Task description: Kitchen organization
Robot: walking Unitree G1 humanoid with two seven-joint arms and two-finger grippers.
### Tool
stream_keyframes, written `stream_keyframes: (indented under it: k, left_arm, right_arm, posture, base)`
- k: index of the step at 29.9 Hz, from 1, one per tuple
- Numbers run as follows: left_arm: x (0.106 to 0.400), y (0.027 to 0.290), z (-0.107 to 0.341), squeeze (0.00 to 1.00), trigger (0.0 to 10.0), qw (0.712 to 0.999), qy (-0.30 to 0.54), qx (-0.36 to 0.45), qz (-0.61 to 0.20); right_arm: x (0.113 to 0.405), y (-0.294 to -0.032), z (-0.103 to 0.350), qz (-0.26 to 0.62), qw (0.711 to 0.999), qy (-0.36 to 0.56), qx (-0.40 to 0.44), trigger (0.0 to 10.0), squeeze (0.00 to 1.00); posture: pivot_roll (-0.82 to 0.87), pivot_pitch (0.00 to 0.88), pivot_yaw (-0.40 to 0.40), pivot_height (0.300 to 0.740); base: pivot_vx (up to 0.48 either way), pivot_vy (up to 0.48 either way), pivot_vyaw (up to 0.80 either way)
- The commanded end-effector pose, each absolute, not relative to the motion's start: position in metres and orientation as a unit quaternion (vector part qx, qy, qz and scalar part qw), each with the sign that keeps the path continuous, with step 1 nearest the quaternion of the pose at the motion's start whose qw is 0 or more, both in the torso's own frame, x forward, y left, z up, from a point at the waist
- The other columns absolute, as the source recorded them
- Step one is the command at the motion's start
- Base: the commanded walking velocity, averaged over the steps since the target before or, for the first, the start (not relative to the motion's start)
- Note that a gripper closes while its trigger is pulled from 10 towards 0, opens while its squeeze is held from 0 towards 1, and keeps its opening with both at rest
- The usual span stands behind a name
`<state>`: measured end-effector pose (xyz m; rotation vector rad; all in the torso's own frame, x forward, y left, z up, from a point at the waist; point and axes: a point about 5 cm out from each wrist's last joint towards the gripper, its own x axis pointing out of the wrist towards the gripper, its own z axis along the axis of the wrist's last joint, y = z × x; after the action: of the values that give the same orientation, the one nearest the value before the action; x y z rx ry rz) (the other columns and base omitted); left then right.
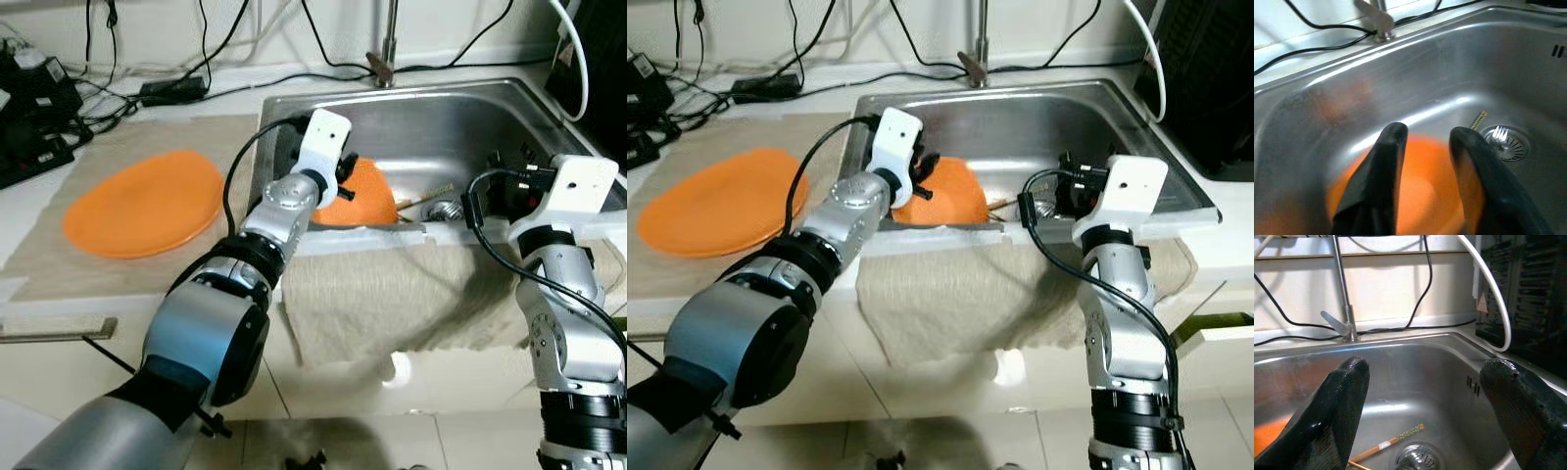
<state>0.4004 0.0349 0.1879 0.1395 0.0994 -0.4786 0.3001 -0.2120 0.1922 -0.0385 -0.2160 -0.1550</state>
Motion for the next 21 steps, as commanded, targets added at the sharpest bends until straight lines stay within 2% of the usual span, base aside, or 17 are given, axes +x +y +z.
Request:
stream_keyframes:
  k: [1,5,7,8,15,21]
  left_arm:
    - [0.402,0.035,0.194,1.0,10.0,0.967,0.042,0.078,-0.239]
    - [0.402,0.031,0.197,1.0,10.0,0.965,0.039,0.07,-0.248]
    - [0.402,0.031,0.198,0.96,10.0,0.966,0.038,0.068,-0.247]
    - [0.403,0.032,0.2,0.0,10.0,0.967,0.036,0.062,-0.244]
    - [0.409,0.044,0.218,0.0,10.0,0.976,0.003,0.023,-0.218]
    - [0.416,0.068,0.241,0.0,10.0,0.979,-0.056,-0.01,-0.197]
  right_arm:
    - [0.299,-0.208,0.195,-0.073,0.991,-0.111,-0.014,10.0,0.0]
    - [0.298,-0.207,0.194,-0.074,0.992,-0.106,-0.014,10.0,0.0]
    - [0.298,-0.207,0.194,-0.073,0.992,-0.105,-0.013,10.0,0.0]
    - [0.299,-0.205,0.193,-0.071,0.992,-0.103,-0.012,10.0,0.0]
    - [0.307,-0.199,0.194,-0.054,0.994,-0.099,-0.007,10.0,0.0]
    - [0.317,-0.19,0.192,-0.034,0.995,-0.095,0.005,10.0,0.0]
  posture:
    - [-0.17,0.0,0.138,0.74]
    - [-0.17,0.0,0.134,0.74]
    - [-0.17,0.0,0.132,0.74]
    - [-0.17,0.0,0.127,0.74]
    - [-0.14,0.0,0.098,0.74]
    - [-0.09,0.0,0.073,0.74]
  base:
    - [0.0,0.0,0.0]
    - [0.0,0.0,0.0]
    - [0.0,0.0,0.0]
    - [0.0,0.0,0.0]
    - [0.0,0.0,0.0]
    - [0.0,0.0,0.0]
